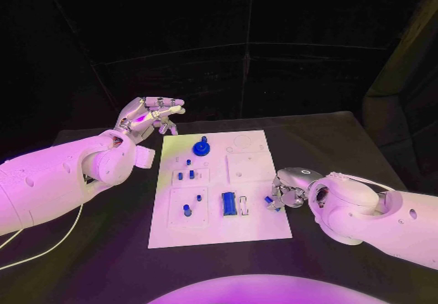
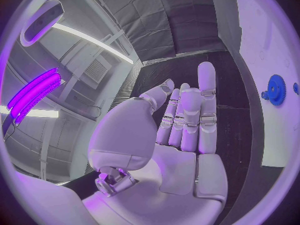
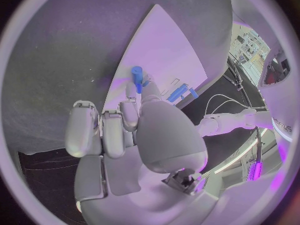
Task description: Assemble the parts on the task board
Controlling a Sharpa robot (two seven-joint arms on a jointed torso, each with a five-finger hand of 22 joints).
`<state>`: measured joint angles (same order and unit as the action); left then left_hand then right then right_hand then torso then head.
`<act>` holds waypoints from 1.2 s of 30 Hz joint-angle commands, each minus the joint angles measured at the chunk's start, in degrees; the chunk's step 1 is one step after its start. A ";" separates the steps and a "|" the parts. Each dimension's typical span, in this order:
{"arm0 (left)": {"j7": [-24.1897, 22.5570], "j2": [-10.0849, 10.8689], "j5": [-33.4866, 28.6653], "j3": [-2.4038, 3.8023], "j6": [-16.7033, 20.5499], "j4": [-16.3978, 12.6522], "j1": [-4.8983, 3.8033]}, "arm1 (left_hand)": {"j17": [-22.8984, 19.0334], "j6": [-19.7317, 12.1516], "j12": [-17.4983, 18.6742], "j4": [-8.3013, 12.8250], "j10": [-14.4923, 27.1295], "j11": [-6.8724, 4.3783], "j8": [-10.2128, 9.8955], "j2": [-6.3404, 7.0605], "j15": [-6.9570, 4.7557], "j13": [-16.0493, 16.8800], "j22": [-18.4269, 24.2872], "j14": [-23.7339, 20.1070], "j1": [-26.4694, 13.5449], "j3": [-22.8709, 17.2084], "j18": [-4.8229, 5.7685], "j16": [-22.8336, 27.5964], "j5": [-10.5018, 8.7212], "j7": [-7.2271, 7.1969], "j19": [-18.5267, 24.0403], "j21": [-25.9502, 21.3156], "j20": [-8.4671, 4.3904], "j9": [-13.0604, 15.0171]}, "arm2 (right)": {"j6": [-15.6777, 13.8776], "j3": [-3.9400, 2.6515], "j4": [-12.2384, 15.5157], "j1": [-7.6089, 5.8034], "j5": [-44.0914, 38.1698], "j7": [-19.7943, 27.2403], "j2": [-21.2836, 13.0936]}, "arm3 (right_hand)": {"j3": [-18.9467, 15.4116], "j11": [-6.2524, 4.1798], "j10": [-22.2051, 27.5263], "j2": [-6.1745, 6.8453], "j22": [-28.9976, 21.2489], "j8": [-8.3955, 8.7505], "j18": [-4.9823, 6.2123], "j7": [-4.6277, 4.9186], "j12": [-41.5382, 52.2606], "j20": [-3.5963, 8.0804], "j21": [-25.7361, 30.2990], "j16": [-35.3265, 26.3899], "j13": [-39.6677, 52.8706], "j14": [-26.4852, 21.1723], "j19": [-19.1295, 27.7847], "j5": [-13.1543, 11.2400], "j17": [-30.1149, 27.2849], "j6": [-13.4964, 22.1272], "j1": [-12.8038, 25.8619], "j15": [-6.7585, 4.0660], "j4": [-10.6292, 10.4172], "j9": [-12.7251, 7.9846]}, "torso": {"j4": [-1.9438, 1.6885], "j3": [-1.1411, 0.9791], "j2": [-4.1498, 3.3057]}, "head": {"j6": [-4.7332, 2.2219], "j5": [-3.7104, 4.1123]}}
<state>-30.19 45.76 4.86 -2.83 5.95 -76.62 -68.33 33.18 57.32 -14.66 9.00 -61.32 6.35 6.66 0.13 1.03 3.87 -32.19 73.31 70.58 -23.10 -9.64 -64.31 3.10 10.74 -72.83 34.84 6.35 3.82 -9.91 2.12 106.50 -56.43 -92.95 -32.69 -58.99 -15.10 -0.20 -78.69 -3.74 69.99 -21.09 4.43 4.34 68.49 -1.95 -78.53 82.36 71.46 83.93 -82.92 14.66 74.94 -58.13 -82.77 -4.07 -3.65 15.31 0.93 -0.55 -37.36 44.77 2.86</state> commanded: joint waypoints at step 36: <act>-0.12 -0.06 -0.09 -0.03 -0.73 0.16 -0.06 | -0.18 -0.26 -0.31 0.03 0.67 0.03 0.14 -0.59 0.10 0.00 0.13 -0.35 -0.04 0.12 -0.81 0.06 -0.07 0.04 -0.13 -0.39 0.26 0.07 | -16.85 0.43 3.80 0.65 11.08 4.76 -1.18 | 11.18 -0.17 -1.04 0.64 1.08 5.42 -0.68 -0.04 0.76 0.23 -0.62 0.67 1.40 3.71 -0.65 9.11 2.73 -2.41 2.00 -0.28 -1.22 -2.72 | -0.02 0.05 0.02 | 0.27 -0.37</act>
<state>-30.08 45.71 4.86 -2.88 5.85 -76.43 -68.32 33.07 57.33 -14.66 9.00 -60.90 6.35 6.66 0.13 1.03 3.87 -32.15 73.31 70.57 -23.10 -9.63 -64.31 3.10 10.74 -72.83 34.81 6.35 3.82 -23.16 2.57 110.15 -55.69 -86.30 -30.17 -60.21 -3.93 0.10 -78.84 -3.27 71.00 -15.95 4.43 4.61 69.26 -1.73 -78.75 82.86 71.58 84.17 -83.14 24.07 74.92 -59.69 -81.31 -4.10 -4.59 12.56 0.91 -0.53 -37.35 45.03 2.42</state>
